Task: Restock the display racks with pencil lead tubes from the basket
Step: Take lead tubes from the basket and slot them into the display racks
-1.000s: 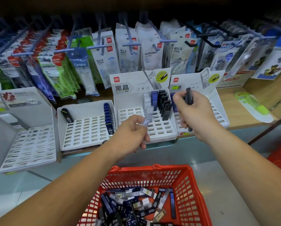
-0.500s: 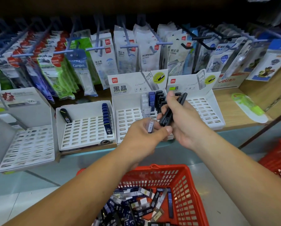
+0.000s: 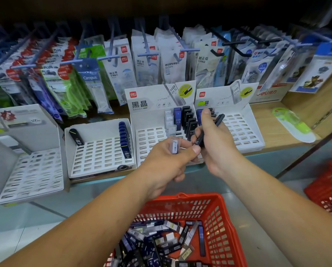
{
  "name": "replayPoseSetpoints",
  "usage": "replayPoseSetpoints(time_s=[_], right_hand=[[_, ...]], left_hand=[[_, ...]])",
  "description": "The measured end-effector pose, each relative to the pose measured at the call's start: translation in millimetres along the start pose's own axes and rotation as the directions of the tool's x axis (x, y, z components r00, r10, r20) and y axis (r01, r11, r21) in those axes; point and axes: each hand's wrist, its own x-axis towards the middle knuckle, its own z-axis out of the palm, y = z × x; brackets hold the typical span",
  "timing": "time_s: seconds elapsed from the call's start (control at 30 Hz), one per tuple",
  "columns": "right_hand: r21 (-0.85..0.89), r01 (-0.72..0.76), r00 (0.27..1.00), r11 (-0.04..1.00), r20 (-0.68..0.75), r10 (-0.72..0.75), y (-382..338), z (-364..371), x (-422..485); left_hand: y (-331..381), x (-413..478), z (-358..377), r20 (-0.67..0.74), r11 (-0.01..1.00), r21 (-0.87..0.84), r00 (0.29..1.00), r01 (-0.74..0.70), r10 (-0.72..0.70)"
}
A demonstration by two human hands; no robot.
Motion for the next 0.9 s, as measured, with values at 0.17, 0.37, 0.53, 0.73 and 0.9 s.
replayPoseSetpoints(time_s=[0.17, 0.37, 0.53, 0.73, 0.9], right_hand=[[-0.124, 0.076, 0.996, 0.989, -0.045, -0.083, -8, -27, 6], [-0.18, -0.205, 0.962, 0.962, 0.147, 0.232, -9, -49, 1], [-0.097, -0.363, 0.904, 0.927, 0.203, 0.375, -11, -62, 5], [-0.097, -0.323, 0.912, 0.942, 0.233, 0.337, -12, -78, 2], [-0.107, -0.33, 0.912, 0.938, 0.222, 0.346, -12, -85, -1]], left_hand=[[5, 5, -13, -0.119, 0.999, 0.037, 0.993, -0.012, 0.017], [15, 13, -27, -0.188, 0.859, 0.465, 0.925, -0.214, 0.332], [17, 28, -14, -0.165, 0.743, 0.611, 0.874, -0.274, 0.457], [23, 48, -5, -0.137, 0.694, 0.663, 0.866, -0.281, 0.481], [34, 52, -3, -0.102, 0.622, 0.727, 0.85, -0.291, 0.516]])
